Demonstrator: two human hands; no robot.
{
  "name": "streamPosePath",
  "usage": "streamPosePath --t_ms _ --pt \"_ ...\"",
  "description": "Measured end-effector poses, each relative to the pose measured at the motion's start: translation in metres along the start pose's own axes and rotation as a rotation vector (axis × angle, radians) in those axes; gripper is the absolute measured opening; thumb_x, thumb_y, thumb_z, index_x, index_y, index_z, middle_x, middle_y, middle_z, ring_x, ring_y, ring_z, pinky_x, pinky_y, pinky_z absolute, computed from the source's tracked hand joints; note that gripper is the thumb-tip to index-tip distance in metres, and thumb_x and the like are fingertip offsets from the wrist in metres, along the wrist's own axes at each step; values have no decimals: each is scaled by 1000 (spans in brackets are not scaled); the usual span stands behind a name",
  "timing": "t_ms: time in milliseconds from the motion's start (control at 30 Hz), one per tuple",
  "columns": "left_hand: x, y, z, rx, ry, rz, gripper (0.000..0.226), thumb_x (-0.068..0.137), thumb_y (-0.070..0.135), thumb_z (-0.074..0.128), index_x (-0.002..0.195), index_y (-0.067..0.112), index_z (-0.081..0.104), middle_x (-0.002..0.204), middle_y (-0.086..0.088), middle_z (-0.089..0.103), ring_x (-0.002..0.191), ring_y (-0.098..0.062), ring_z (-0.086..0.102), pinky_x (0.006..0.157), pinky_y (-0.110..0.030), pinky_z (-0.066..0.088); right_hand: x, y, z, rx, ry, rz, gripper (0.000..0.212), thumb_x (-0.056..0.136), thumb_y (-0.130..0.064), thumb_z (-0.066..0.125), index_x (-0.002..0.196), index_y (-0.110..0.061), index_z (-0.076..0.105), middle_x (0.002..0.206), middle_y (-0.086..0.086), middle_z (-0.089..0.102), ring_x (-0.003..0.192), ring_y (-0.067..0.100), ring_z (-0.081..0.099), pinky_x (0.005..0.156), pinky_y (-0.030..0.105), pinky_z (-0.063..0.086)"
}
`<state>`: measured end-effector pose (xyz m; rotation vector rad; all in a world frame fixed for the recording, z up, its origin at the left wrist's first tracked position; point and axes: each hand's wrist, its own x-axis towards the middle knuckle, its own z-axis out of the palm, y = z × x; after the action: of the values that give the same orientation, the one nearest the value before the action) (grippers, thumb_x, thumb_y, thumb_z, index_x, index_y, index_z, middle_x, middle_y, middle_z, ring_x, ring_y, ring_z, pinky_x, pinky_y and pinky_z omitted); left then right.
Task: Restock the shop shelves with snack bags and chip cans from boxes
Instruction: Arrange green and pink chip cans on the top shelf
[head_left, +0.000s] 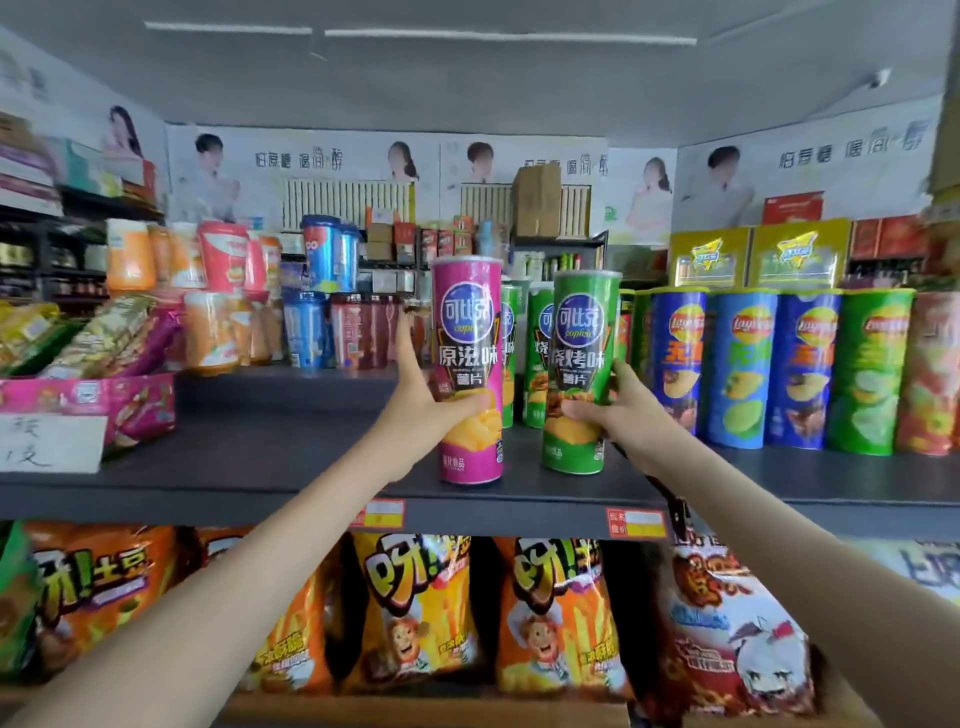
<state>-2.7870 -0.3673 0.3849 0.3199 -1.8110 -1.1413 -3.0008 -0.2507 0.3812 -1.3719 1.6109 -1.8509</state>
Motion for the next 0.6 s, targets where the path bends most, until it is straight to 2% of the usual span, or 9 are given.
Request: streamPosePath --t_ms 67,167,267,333,433,533,600 --pt "13 -8 8 10 17 -19 125 76 11 81 144 57 -13 158 3 26 130 -14 46 107 -55 40 20 8 -4 -29 -36 9 66 77 6 74 129 -15 39 119 12 64 107 29 64 94 48 52" --pt "30 -16 20 27 20 -68 124 78 9 79 143 57 -15 157 -1 27 131 -16 46 108 -54 39 47 22 -12 -84 -70 7 69 76 0 77 131 -15 37 119 13 64 106 30 65 93 52 52" --pt "43 -22 25 52 22 -126 121 79 12 78 142 56 -15 156 -5 29 133 -18 44 109 -54 38 63 32 -18 -128 -93 -15 73 77 -5 77 134 -15 32 122 9 62 108 26 63 94 50 52" --pt "48 -24 24 71 20 -165 113 81 16 77 143 54 -9 155 -3 32 132 -19 44 108 -53 39 69 37 -19 -153 -123 -35 77 79 -6 76 138 -16 27 125 8 59 111 23 61 95 46 52" --pt "52 -22 23 119 -23 -214 94 86 22 73 148 44 5 144 5 44 119 -15 53 99 -44 44 76 41 -20 -170 -159 -33 85 80 -7 76 142 -16 20 126 5 57 114 21 58 95 42 52" --pt "56 -20 18 163 -15 -245 91 84 22 74 149 42 14 133 4 51 112 -16 58 98 -51 47 81 42 -19 -167 -166 -20 84 81 -5 75 142 -18 19 118 -2 56 114 19 56 86 35 52" --pt "58 -20 14 203 -23 -249 90 84 22 75 149 44 17 127 5 57 110 -17 61 97 -50 49 84 44 -18 -180 -155 -25 87 80 -6 76 144 -17 17 120 -1 55 116 20 55 90 36 51"
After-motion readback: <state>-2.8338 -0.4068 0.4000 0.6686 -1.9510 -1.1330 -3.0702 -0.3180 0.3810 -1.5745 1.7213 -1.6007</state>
